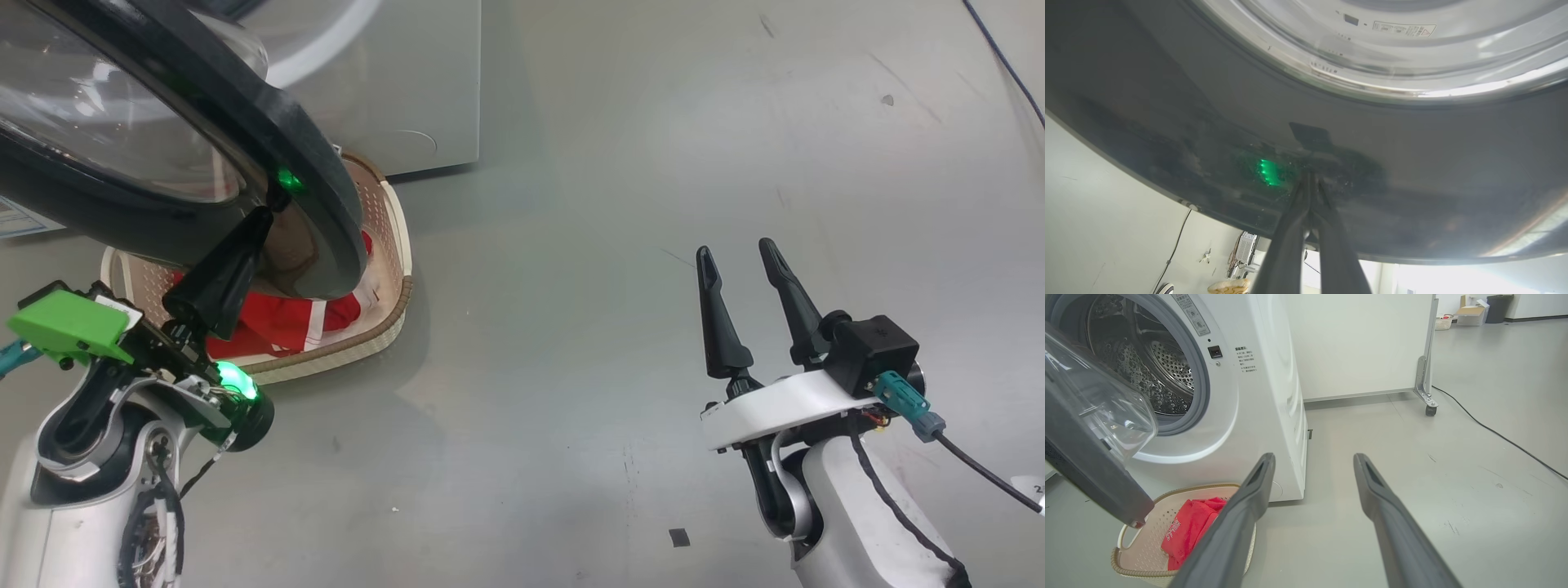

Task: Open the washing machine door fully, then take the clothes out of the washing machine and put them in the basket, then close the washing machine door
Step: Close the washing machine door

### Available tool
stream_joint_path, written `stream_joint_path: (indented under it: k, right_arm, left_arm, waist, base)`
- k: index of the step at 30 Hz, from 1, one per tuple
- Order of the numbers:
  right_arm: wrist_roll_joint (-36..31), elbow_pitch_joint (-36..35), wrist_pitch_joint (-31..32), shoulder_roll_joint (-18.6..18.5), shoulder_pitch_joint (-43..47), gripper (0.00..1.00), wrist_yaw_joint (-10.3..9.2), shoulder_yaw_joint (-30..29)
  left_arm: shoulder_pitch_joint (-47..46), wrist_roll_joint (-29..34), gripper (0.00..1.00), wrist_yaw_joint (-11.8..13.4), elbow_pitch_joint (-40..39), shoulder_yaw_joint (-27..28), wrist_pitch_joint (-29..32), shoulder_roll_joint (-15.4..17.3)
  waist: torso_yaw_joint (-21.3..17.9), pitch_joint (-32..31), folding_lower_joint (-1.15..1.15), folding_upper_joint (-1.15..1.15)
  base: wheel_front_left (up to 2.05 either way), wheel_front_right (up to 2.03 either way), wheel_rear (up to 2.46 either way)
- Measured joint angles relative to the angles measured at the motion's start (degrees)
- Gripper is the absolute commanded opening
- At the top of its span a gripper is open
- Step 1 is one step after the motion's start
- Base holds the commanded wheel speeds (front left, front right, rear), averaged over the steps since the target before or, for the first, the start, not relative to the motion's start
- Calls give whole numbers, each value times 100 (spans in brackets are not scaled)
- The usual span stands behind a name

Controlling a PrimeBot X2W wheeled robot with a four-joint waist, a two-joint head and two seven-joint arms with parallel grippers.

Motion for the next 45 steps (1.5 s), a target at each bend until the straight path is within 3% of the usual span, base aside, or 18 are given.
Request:
stream_joint_path:
  k: [10, 16, 22, 26, 32, 45]
  right_arm:
    - [-24, 4, 0, 1, 0, 100, 1, -208]
    - [-138, 69, 0, 2, 5, 100, 59, -269]
    - [-229, 169, 0, 2, 24, 100, 112, -326]
    - [-247, 214, 0, -3, 97, 100, 151, -382]
    - [-276, 289, 0, -3, 198, 100, 213, -421]
    - [-318, 316, 0, 0, 360, 100, 311, -461]
  left_arm:
    - [74, 497, 0, -294, 252, -313, 138, 91]
    - [332, 1583, 0, -765, 414, -502, -104, 557]
    - [609, 2519, 0, -1292, 455, -634, -508, 826]
    - [806, 3017, 0, -1341, 467, -637, -825, 983]
    - [992, 4415, 0, -1408, 377, -760, -1602, 1469]
    - [1379, 6134, 0, -1412, 91, -1051, -3166, 1644]
  waist:
    - [279, -149, 0, 0]
    - [546, -299, 0, 0]
    - [826, -481, 0, 0]
    - [999, -619, 0, 0]
    - [1211, -833, 0, 0]
    - [1455, -1142, 0, 0]
  base:
    - [0, 0, 0]
    - [0, 0, 0]
    - [0, 0, 0]
    - [0, 0, 0]
    - [0, 0, 0]
    - [0, 0, 0]
